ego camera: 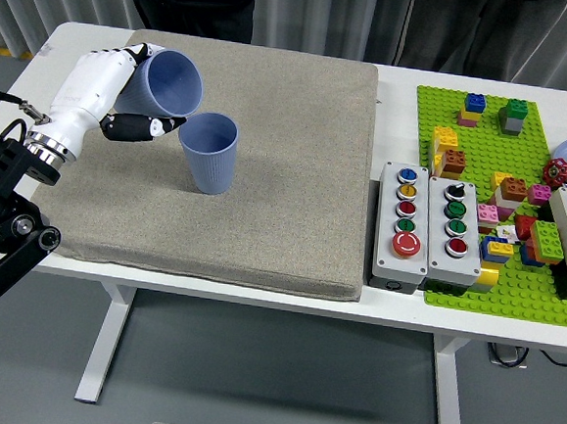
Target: Pick cup pour cup place
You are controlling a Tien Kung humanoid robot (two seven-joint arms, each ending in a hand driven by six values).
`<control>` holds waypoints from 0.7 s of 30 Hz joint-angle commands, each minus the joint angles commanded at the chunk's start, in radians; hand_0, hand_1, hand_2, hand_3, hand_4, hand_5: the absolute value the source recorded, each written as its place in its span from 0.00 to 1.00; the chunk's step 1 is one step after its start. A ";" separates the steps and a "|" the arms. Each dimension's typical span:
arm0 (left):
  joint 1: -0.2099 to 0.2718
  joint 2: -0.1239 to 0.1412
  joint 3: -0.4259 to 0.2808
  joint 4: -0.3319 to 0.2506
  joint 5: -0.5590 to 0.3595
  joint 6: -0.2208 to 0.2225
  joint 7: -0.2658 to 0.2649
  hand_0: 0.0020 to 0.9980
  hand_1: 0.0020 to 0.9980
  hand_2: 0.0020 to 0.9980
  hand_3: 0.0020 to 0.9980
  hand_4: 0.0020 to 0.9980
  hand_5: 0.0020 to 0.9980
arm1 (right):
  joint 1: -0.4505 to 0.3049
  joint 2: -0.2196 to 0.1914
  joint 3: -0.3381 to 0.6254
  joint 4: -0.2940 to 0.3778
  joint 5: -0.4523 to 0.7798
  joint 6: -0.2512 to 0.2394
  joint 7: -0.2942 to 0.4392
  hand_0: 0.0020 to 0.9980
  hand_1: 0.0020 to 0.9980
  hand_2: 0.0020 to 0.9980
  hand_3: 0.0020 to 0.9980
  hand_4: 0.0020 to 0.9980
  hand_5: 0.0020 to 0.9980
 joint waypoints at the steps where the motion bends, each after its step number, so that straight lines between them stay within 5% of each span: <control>1: -0.001 0.001 0.002 0.001 0.007 0.000 0.001 0.60 0.58 0.63 0.59 0.75 0.19 | 0.000 0.000 0.000 0.000 0.001 0.000 0.000 0.72 0.67 0.65 0.61 0.00 0.19; 21: -0.044 0.047 0.085 0.034 0.063 0.023 0.014 0.60 0.58 0.63 0.59 0.74 0.20 | -0.004 -0.001 -0.002 0.000 0.003 0.002 0.001 0.72 0.67 0.65 0.61 0.00 0.19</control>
